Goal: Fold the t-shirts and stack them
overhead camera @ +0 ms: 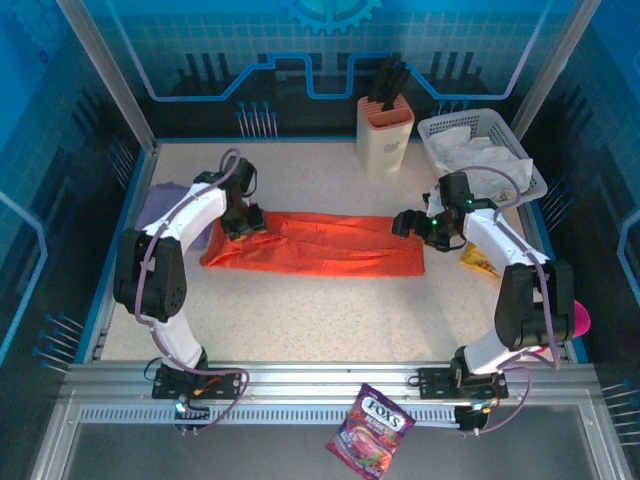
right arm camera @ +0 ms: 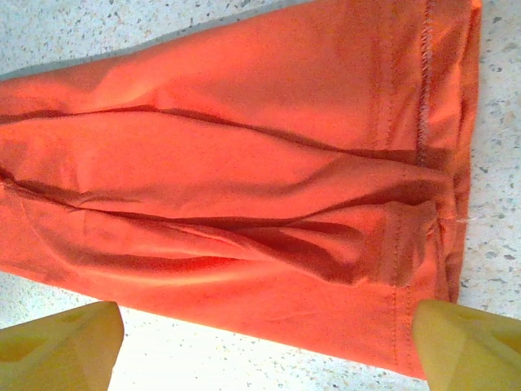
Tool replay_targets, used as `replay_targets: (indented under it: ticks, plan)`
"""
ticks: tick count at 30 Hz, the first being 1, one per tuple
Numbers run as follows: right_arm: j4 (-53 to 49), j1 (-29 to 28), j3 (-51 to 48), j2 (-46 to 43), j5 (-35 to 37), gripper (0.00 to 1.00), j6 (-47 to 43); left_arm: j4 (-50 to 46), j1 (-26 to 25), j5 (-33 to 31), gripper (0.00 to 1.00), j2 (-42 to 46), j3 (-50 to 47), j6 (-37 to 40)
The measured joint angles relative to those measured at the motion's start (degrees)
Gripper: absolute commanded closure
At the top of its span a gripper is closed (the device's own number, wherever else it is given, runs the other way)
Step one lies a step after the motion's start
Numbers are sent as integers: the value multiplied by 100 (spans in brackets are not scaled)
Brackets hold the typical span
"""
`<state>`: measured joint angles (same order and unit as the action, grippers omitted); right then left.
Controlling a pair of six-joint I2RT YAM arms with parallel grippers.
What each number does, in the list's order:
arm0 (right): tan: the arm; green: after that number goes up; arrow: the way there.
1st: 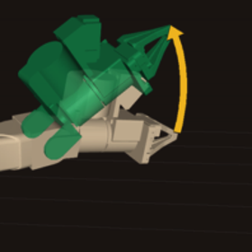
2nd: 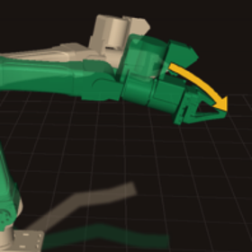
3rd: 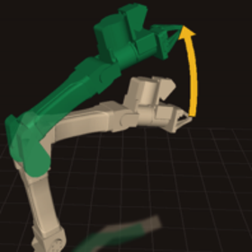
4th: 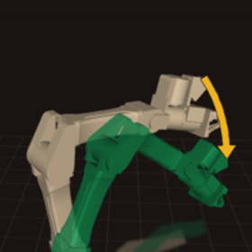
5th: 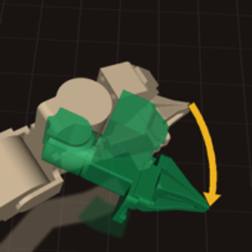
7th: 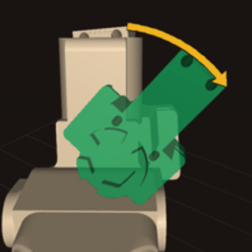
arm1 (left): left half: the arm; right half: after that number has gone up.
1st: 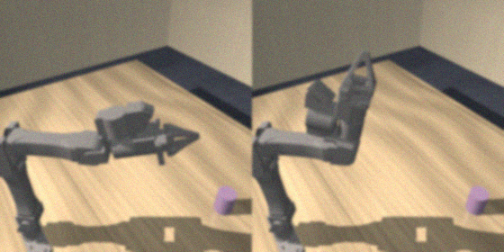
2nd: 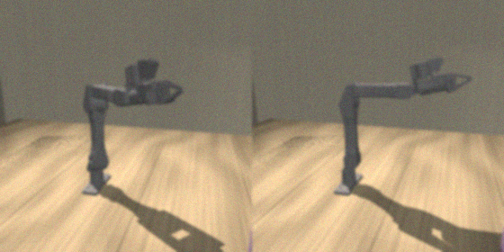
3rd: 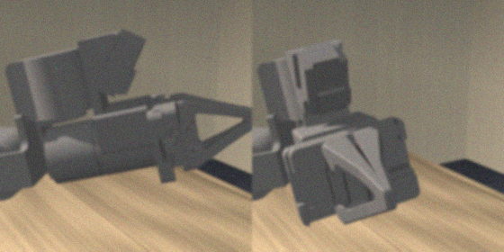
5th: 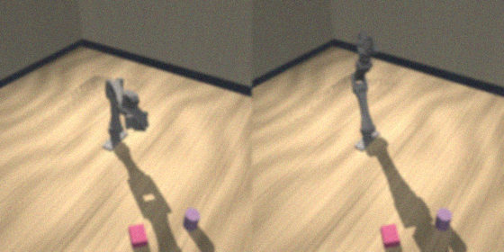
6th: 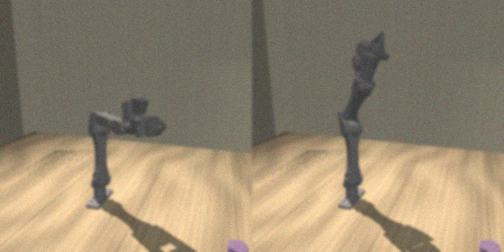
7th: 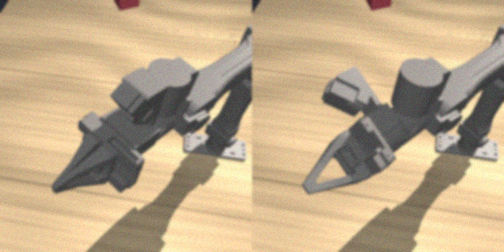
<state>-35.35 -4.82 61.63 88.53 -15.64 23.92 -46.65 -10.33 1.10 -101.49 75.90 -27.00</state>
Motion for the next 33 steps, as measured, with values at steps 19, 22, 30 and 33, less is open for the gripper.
replay_targets:
  ticks: [19, 22, 30, 33]
  plan:
    - [-22, -39, -15, -240, 63, 8, 44, 1228, 79, -175, 57, -304, -592, -761]
    - [-22, -39, -15, -240, 63, 7, 44, 1231, 92, -282, 55, -304, -592, -758]
    - [-22, -39, -15, -240, 63, 7, 44, 1268, 114, -321, 55, -380, -592, -756]
    - [-22, -39, -15, -240, 63, 7, 44, 1333, 116, -313, 56, -424, -595, -758]
